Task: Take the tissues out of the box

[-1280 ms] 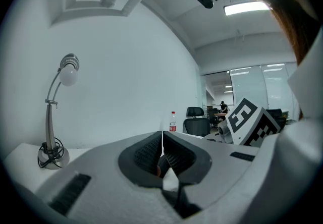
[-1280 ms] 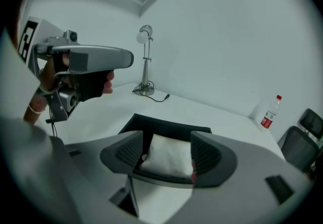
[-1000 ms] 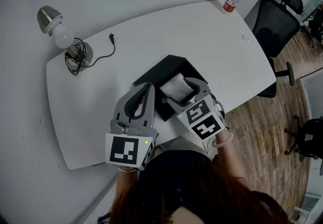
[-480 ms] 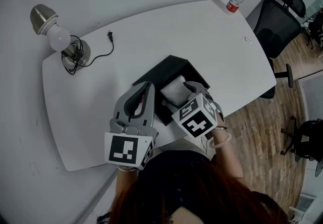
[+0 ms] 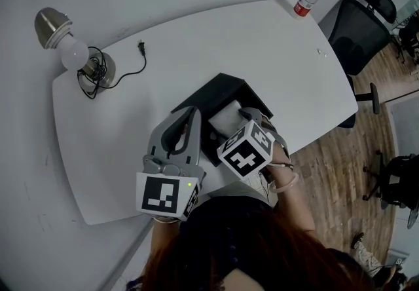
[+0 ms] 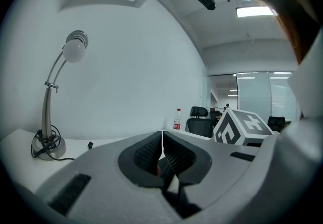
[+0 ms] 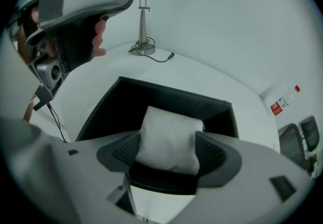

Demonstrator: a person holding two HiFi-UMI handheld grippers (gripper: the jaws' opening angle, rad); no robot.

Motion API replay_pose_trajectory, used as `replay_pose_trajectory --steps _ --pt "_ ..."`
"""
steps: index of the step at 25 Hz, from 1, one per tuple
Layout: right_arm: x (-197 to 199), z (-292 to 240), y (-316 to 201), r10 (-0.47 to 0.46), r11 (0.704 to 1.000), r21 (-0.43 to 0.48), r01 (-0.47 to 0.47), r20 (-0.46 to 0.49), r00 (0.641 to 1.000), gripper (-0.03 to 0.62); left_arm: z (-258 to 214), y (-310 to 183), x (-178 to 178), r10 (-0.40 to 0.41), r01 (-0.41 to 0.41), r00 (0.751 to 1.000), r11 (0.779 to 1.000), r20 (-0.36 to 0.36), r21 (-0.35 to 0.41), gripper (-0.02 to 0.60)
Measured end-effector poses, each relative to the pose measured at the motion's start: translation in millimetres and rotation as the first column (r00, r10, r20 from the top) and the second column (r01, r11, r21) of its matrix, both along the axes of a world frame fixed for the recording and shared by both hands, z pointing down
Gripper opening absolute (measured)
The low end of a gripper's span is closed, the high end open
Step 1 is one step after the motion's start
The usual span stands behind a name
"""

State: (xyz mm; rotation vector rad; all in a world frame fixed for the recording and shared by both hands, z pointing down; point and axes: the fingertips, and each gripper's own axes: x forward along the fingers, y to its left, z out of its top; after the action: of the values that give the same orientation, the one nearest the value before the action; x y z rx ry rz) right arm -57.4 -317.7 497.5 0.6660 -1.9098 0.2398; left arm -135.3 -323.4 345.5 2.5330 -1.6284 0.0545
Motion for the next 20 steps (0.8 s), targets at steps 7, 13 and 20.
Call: replay_pose_trajectory --steps 7,13,20 --pt "4.3 4.6 -4.6 0.027 0.999 0.026 -0.025 -0.063 0.998 0.317 0.8 2.7 -2.9 -0.010 0.010 1.000 1.000 0.001 -0.004 0.026" --pt "6.6 3.4 -7.4 0.019 0.999 0.045 -0.016 -0.079 0.997 0.292 1.1 7.7 -3.5 -0.015 0.015 1.000 1.000 0.005 -0.006 0.026" --pt "8.1 0.3 -8.5 0.011 0.998 0.061 -0.007 -0.063 0.998 0.258 -2.2 16.1 -0.5 -0.014 0.014 1.000 1.000 0.017 0.002 0.026"
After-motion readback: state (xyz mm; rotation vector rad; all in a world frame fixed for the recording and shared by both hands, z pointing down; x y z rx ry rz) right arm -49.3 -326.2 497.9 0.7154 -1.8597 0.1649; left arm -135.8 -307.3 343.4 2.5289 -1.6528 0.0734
